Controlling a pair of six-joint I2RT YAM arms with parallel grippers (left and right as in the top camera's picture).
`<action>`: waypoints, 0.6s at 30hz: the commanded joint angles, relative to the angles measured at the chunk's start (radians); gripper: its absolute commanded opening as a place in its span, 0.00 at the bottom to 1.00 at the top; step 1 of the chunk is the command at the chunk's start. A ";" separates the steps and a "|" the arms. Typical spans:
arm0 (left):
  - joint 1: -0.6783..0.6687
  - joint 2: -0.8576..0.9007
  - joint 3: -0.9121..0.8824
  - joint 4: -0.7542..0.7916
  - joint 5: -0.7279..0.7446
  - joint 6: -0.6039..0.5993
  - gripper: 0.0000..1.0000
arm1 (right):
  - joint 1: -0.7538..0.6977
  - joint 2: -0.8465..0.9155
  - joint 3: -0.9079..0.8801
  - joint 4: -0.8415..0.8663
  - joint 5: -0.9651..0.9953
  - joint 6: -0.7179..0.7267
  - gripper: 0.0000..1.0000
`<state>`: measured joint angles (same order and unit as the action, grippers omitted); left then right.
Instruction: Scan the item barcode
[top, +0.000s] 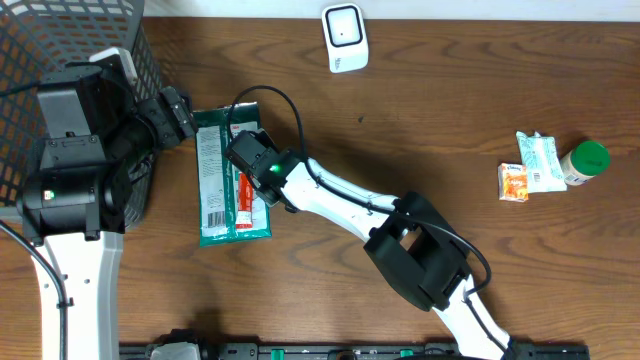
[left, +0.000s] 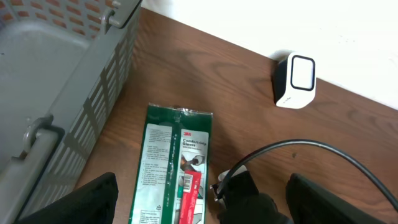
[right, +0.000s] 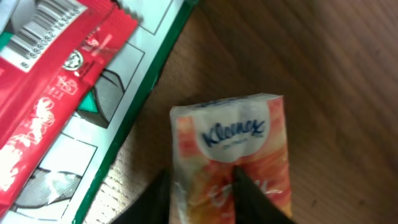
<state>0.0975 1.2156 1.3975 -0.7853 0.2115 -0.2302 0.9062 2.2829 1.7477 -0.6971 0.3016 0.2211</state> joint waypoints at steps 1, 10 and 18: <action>0.005 -0.001 0.005 0.000 0.006 0.012 0.87 | 0.007 0.035 0.002 -0.010 -0.006 -0.002 0.20; 0.005 -0.001 0.005 0.000 0.006 0.012 0.87 | 0.007 0.035 0.002 -0.061 -0.006 -0.002 0.33; 0.005 -0.001 0.005 0.000 0.006 0.012 0.87 | 0.012 0.035 0.002 -0.078 -0.006 -0.002 0.30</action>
<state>0.0975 1.2156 1.3975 -0.7849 0.2115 -0.2302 0.9096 2.2841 1.7546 -0.7586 0.3134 0.2161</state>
